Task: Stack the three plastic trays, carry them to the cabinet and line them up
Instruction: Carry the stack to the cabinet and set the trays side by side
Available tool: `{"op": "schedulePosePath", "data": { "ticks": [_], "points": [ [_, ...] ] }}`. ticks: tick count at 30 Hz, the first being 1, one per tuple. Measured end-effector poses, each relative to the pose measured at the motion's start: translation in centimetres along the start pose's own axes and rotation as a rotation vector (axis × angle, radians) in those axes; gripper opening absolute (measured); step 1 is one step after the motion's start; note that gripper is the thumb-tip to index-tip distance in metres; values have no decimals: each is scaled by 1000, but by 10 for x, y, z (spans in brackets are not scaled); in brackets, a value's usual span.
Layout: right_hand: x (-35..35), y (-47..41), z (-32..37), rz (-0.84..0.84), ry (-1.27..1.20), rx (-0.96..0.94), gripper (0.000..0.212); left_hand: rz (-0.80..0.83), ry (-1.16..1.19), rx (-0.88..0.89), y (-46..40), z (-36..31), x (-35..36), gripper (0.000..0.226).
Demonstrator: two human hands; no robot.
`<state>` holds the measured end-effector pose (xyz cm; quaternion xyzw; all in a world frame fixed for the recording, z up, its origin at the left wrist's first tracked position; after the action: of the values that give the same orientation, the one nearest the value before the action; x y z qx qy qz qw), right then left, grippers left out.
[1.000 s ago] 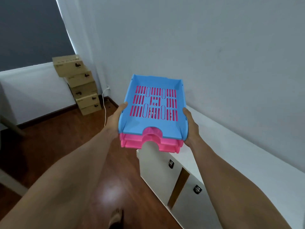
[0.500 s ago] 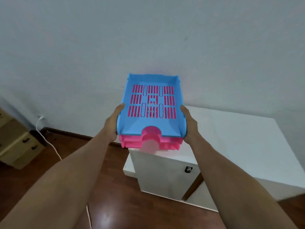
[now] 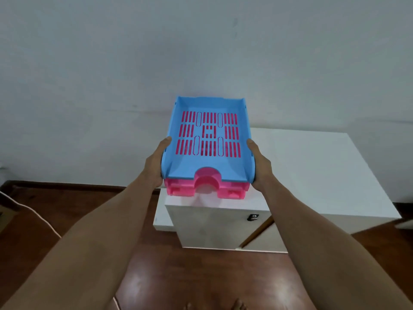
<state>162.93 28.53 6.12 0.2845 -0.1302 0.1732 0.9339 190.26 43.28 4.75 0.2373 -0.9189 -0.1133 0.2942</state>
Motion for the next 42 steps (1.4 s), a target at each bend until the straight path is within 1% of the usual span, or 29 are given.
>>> {"op": "schedulePosePath", "data": {
  "ticks": [5,10,12,15,19,22,26,28,31,33,35,36,38,39,41,42],
  "points": [
    [6,-20,5,28,-4,10,82,49,59,-8,-19,-1,2,73],
    [12,-35,14,6,10,18,88,20,40,-21,-36,-9,3,78],
    [12,-39,18,6,4,18,83,15,25,-29,-44,-13,5,77],
    [11,-43,23,1,24,13,68,-3,5,-41,-49,-16,7,78],
    [13,-39,26,-5,42,22,66,-65,9,-39,-50,-16,4,82],
    [15,-34,29,-24,51,33,62,-82,17,-38,-47,-18,8,82],
    [19,-25,38,-62,146,42,62,-92,-60,-45,-38,-26,13,74],
    [21,-18,44,-128,216,21,54,-81,-80,-51,-35,-31,15,73],
    [27,-9,50,-161,265,-42,43,-163,-87,-31,-31,-40,20,73],
    [31,-5,53,-156,269,-97,30,-243,-136,16,-27,-48,28,65],
    [35,1,57,-182,289,-148,16,-322,-204,75,-20,-58,40,42],
    [36,3,58,-203,306,-175,13,-356,-238,103,-18,-62,45,30],
    [39,5,59,-234,367,-221,15,-411,-320,158,-18,-67,50,16],
    [41,5,59,-243,405,-232,21,-419,-358,174,-18,-68,52,16],
    [44,6,60,-249,446,-233,30,-412,-421,181,-20,-69,52,29],
    [45,6,62,-254,448,-233,32,-412,-449,181,-20,-70,53,33]
  ]
}}
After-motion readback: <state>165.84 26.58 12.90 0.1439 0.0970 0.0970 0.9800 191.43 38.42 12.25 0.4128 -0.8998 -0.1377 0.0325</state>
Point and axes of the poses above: each hand's wrist, its own y-axis away from the middle knuckle, its own x-axis out of the palm, z = x × y, the point moved 1 cm from there along -y, towards the middle knuckle, and after that the axes turned 3 degrees about x, right-handed, at the moved point
